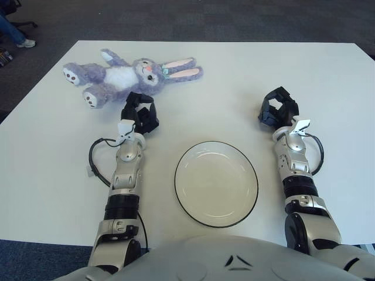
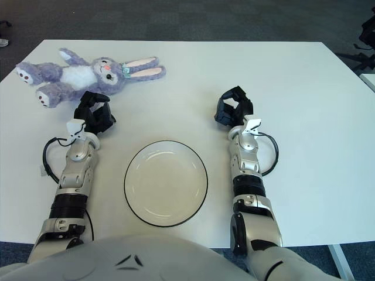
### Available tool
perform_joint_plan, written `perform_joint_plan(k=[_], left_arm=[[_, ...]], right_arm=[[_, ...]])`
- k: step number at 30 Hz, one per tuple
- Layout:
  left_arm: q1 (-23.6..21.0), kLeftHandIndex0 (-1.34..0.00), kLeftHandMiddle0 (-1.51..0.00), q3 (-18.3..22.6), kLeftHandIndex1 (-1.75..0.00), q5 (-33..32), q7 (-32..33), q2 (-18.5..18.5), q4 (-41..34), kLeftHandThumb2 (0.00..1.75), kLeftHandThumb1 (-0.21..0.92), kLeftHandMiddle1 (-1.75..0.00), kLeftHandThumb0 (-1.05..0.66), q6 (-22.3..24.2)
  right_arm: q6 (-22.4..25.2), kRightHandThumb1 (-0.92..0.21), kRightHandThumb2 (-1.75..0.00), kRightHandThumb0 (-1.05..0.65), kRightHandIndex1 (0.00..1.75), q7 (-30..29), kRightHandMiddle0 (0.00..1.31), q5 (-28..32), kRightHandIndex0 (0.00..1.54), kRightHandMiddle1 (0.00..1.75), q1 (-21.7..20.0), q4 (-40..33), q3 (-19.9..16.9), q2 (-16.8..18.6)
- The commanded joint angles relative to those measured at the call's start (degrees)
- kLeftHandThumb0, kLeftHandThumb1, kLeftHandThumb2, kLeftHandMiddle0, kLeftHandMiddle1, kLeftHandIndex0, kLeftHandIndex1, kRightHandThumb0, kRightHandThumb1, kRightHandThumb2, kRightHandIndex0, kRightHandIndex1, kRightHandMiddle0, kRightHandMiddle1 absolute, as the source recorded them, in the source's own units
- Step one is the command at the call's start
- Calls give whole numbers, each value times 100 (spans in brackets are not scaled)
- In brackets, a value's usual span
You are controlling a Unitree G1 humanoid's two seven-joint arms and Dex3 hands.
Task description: Put the doll into the plate.
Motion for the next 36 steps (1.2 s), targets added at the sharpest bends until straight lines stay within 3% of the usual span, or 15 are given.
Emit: perform_joint_plan(k=[1, 36], left_arm=[[221, -35, -87, 31, -175, -16, -21, 8, 219, 88, 66, -175, -38, -18], [252, -35, -87, 13, -175, -2, -10, -12, 185, 88, 66, -175, -38, -20]], right_arm=[[72, -39, -122, -46, 175, -10, 55, 4, 120, 175, 40, 142, -30, 2], [66, -39, -122, -46, 175, 6, 55, 16, 120, 175, 66, 120, -37, -9]])
